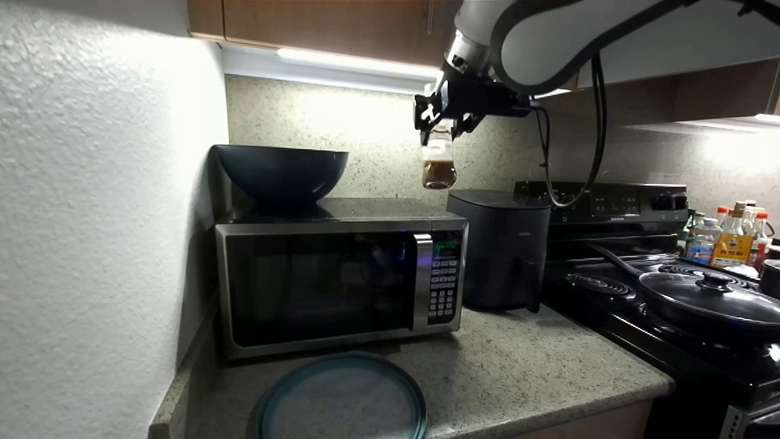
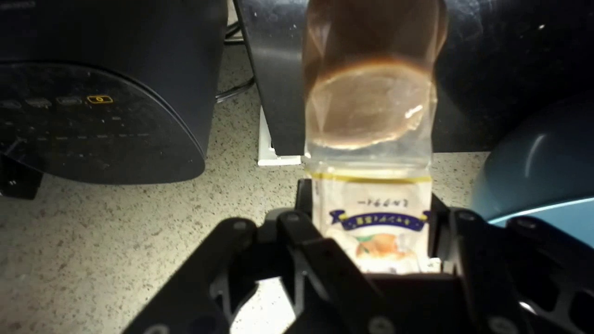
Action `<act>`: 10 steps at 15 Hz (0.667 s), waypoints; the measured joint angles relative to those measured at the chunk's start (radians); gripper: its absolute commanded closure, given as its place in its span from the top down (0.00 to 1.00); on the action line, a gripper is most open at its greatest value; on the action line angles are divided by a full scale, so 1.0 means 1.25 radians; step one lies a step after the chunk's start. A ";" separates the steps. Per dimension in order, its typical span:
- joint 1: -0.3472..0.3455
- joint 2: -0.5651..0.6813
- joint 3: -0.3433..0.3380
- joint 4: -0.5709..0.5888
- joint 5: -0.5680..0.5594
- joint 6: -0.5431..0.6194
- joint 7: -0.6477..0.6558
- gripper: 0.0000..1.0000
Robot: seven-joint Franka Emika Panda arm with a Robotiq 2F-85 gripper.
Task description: Put the bottle in the cupboard on the microwave
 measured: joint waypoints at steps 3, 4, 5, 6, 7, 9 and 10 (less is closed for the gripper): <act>0.002 0.040 -0.012 -0.009 -0.066 0.020 0.134 0.26; 0.003 0.053 -0.014 -0.009 -0.090 0.027 0.176 0.26; 0.003 0.065 -0.017 -0.009 -0.113 0.035 0.212 0.26; 0.003 0.074 -0.019 -0.007 -0.139 0.043 0.246 0.26; 0.003 0.080 -0.021 -0.001 -0.167 0.046 0.277 0.26; 0.005 0.089 -0.026 0.010 -0.248 0.044 0.352 0.26; 0.007 0.094 -0.027 0.019 -0.300 0.036 0.394 0.26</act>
